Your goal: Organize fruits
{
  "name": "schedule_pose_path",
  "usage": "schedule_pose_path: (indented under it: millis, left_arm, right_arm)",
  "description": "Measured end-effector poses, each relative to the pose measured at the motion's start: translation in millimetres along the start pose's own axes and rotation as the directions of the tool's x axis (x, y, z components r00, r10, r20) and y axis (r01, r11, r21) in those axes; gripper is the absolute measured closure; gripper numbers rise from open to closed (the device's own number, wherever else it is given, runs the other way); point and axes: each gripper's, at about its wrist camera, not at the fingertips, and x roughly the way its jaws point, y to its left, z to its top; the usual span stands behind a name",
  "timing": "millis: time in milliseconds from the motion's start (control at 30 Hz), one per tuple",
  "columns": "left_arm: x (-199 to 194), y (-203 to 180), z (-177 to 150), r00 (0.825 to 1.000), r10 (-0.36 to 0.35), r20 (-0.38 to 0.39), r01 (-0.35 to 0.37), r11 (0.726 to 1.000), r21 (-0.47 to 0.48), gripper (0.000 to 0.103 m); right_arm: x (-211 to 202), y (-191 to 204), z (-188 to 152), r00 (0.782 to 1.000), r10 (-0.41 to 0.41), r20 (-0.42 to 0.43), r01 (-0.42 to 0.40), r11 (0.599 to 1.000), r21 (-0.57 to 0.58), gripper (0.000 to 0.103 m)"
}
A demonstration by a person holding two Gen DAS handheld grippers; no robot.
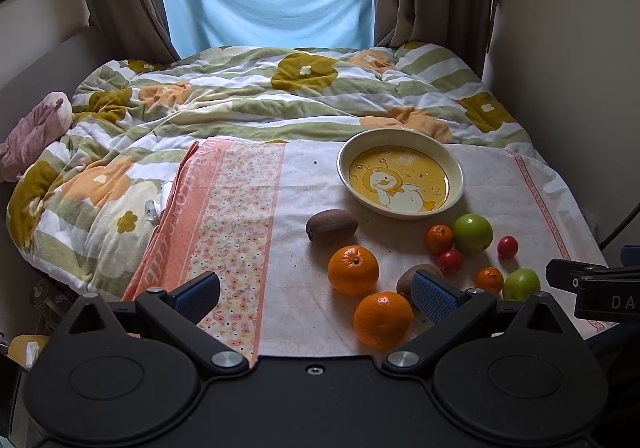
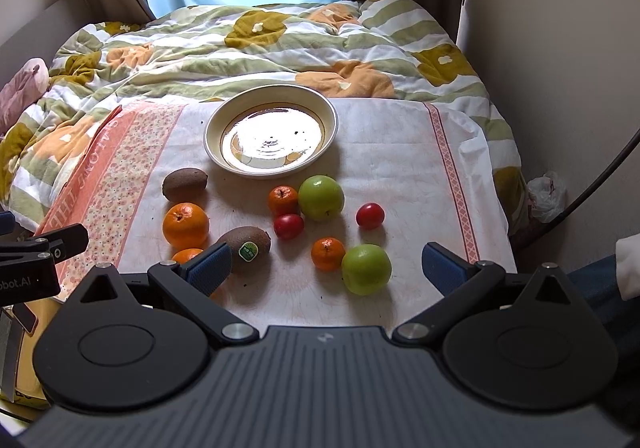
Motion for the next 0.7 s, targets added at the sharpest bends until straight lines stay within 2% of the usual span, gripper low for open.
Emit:
schedule_pose_path:
  millis: [300, 500, 700]
  left_arm:
    - [2, 2, 2, 1.000, -0.004, -0.004, 0.004, 1.000, 0.006, 0.000]
    - [-3, 8, 10, 1.000, -0.024, -0.007, 0.024, 1.000, 0.013, 0.000]
    - [-2, 7, 14, 0.998, -0.054, 0.011, 0.053, 0.997, 0.052, 0.000]
  right_arm:
    - [0, 1, 3, 1.000, -0.006, -0.008, 0.006, 1.000, 0.005, 0.000]
    - [-2, -1, 14, 0.999, -0.030, -0.016, 0.030, 0.999, 0.031, 0.000]
    - [-7, -5, 8, 0.999, -0.053, -0.008, 0.053, 0.998, 0.046, 0.000]
